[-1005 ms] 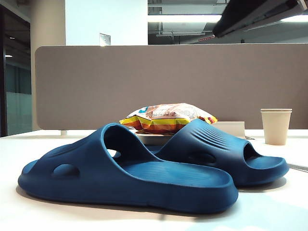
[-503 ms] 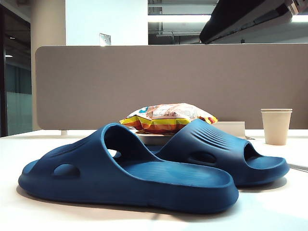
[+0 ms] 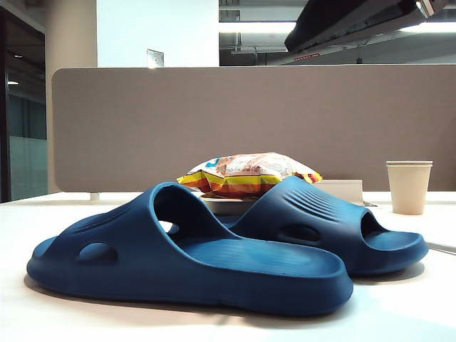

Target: Pick up a bag of chips and put them in the box.

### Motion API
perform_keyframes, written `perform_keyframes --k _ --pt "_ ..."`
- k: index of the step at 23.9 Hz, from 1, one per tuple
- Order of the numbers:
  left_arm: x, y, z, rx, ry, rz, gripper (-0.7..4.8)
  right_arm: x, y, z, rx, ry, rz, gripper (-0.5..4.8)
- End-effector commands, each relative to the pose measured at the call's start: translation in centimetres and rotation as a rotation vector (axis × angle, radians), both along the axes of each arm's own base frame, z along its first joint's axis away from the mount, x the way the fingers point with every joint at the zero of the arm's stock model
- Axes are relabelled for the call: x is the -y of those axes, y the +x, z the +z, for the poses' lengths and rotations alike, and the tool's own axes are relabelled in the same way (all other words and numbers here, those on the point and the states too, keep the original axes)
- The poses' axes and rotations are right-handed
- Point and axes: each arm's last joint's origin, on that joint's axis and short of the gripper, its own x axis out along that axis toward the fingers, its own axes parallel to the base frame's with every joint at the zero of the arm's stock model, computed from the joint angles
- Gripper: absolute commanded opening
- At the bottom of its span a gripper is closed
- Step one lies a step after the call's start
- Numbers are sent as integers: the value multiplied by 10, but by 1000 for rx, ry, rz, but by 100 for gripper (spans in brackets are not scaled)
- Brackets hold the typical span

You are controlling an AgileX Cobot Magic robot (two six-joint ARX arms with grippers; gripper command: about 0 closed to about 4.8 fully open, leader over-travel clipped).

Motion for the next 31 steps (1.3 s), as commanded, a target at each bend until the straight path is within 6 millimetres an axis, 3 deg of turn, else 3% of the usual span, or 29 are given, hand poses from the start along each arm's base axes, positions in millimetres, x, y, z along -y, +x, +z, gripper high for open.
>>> perform_keyframes --k 1,16,31 --pt "0 2 -4 10 2 18 111 -1 0 2 14 21 -1 17" --pt "0 10 -32 2 49 42 111 -2 1 0 21 8 5 17" --pt "-1 10 -38 -1 165 73 77 -2 1 0 53 -19 27 17"
